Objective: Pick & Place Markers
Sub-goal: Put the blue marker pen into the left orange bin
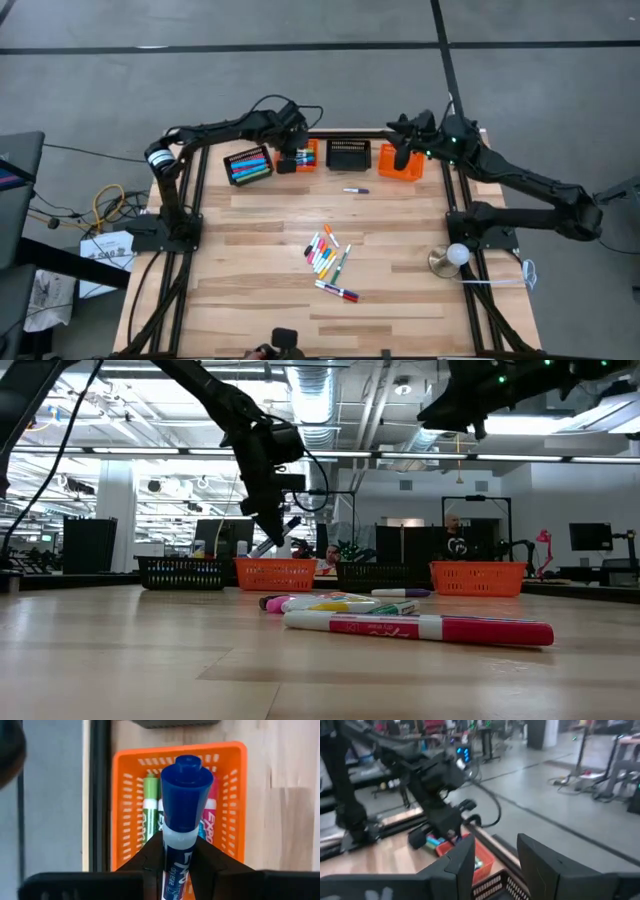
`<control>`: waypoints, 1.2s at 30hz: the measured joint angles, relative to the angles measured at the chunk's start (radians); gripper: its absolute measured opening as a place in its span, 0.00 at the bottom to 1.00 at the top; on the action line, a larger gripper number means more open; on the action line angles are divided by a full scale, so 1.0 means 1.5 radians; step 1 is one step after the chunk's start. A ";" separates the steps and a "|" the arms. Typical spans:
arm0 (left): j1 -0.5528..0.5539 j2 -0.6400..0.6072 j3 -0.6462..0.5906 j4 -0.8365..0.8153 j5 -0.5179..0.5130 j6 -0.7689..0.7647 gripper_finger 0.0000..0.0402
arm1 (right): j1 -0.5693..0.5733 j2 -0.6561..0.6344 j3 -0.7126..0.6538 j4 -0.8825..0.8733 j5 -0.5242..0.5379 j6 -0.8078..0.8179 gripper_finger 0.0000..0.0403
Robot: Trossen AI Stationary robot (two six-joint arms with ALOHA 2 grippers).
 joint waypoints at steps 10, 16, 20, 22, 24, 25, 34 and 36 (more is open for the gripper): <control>-0.011 0.033 0.013 -0.007 -0.024 0.078 0.14 | -0.052 -0.091 -0.110 0.103 -0.027 0.069 0.34; -0.006 0.084 0.048 -0.026 -0.019 0.081 0.14 | -0.055 -0.095 -0.113 0.108 -0.056 0.080 0.34; -0.006 0.102 0.080 -0.028 -0.014 0.080 0.14 | -0.054 -0.093 -0.113 0.104 -0.056 0.084 0.34; -0.004 0.102 0.084 -0.034 -0.011 0.081 0.14 | -0.054 -0.093 -0.113 0.105 -0.062 0.088 0.33; -0.001 0.100 0.084 -0.050 -0.010 0.081 0.14 | -0.054 -0.093 -0.113 0.105 -0.072 0.088 0.33; 0.002 0.099 0.084 -0.064 -0.010 0.081 0.15 | -0.054 -0.093 -0.113 0.105 -0.072 0.088 0.34; 0.015 0.099 0.083 -0.102 -0.008 0.079 0.16 | -0.054 -0.093 -0.113 0.125 -0.073 0.087 0.33; 0.014 0.099 0.083 -0.102 -0.001 0.079 0.17 | -0.054 -0.093 -0.113 0.125 -0.074 0.088 0.33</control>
